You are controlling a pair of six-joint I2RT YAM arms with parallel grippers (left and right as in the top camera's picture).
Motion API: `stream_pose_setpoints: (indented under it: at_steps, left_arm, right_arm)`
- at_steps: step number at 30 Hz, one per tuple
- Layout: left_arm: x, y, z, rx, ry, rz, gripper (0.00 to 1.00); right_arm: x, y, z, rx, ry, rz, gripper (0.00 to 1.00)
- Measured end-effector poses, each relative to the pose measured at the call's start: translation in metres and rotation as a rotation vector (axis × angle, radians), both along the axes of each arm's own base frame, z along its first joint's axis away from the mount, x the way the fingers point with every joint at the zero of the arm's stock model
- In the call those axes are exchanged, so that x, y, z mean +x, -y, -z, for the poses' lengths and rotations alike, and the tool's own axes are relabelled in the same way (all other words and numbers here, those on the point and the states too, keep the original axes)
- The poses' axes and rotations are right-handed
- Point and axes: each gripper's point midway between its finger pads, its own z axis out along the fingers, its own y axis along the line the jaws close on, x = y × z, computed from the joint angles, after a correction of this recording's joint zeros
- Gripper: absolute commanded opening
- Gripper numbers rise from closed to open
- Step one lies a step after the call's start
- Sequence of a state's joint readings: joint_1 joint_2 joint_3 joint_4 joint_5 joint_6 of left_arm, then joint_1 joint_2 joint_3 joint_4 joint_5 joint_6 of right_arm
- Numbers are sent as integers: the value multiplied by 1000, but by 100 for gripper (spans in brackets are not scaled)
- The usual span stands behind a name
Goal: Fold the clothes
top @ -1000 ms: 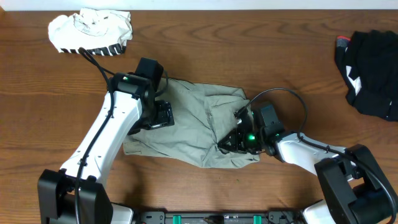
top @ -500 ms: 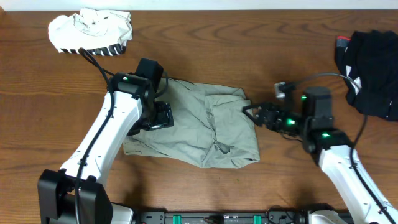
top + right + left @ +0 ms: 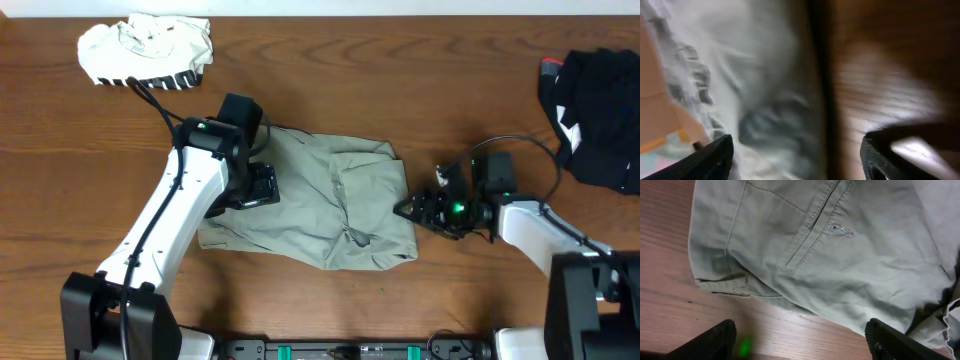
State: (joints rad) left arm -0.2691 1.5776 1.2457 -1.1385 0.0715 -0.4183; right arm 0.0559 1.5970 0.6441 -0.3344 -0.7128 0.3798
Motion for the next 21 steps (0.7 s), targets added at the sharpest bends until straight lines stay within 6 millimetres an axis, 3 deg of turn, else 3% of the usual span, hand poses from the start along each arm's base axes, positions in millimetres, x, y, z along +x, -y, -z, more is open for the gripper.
stream_pose_setpoints:
  at_steps: [6, 13, 21]
  left_arm:
    - [0, 0, 0, 1, -2, 0, 85]
    - [0, 0, 0, 1, -2, 0, 85]
    - [0, 0, 0, 1, -2, 0, 85]
  right_arm:
    - [6, -16, -1, 69, 33, -57, 80]
    - [8, -22, 2, 70, 45, -75, 60]
    - [10, -29, 3, 58, 61, -85, 68]
